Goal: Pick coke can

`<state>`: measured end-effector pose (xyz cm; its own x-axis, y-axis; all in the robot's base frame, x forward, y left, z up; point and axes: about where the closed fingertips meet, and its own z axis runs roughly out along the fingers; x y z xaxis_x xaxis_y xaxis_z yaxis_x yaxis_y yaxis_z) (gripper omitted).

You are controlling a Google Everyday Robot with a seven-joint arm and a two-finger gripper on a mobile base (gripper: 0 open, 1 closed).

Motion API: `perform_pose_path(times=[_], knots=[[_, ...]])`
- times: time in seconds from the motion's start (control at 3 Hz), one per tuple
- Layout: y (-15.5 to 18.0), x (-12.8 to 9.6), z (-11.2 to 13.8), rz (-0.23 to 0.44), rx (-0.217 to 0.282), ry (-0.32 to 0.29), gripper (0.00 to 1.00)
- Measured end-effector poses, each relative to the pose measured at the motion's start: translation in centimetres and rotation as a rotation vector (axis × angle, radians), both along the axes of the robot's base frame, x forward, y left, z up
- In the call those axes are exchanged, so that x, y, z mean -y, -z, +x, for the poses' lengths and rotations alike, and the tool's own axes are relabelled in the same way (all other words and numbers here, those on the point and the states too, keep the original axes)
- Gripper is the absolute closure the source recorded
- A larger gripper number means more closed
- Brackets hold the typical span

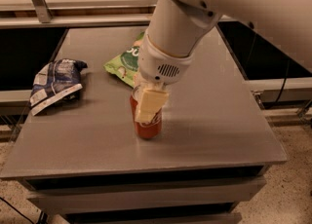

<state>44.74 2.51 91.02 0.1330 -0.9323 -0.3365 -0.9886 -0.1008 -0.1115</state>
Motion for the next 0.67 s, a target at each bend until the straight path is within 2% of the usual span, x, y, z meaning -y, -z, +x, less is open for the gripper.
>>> perform_pose_path(times=[0.33,0.67], knots=[[-2.0,0.3,0.7,0.012,0.032,-0.006,0.95],[-5.4,1.5,1.4,0.048,0.053,-0.019,1.00]])
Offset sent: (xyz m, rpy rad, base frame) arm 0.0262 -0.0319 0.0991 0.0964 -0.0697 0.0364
